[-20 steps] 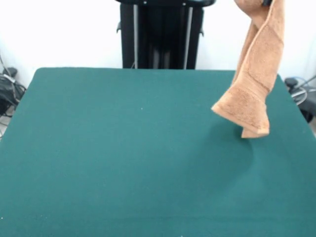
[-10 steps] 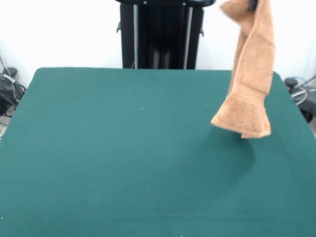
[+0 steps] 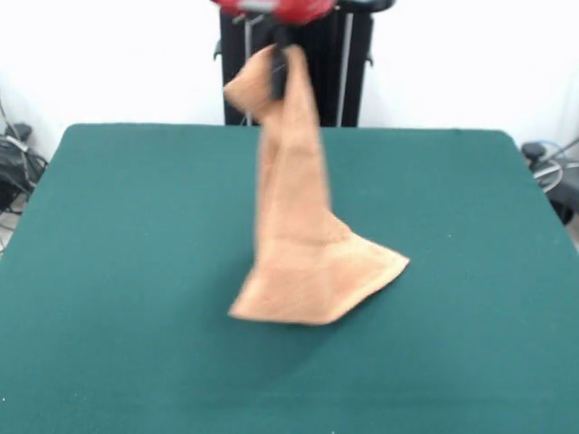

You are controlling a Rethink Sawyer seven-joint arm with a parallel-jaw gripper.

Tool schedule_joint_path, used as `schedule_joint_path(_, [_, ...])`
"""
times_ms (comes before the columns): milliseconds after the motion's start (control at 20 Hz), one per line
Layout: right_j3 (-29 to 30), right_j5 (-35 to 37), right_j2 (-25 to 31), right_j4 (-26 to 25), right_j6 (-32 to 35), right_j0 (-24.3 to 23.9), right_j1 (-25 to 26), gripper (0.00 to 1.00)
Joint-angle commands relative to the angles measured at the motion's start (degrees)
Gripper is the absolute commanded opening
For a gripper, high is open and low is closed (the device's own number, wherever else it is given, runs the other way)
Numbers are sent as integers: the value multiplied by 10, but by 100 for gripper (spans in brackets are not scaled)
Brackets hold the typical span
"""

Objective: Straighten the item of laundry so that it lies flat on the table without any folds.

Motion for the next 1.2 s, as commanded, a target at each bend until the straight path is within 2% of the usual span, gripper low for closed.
schedule_joint_path(50, [38, -9, 109, -62, -197, -53, 79, 0])
schedule_joint_path(350, [-20, -20, 133, -106, -247, -82, 155, 0])
schedule_joint_path(500, [-21, -50, 135, -122, -249, -93, 183, 0])
schedule_joint_path(650, [-12, -74, 129, -141, -239, -94, 177, 0])
schedule_joint_path(900, [-4, -60, 132, -148, -237, -98, 156, 0])
schedule_joint_path(1200, [-19, 30, 151, -124, -265, -106, 100, 0])
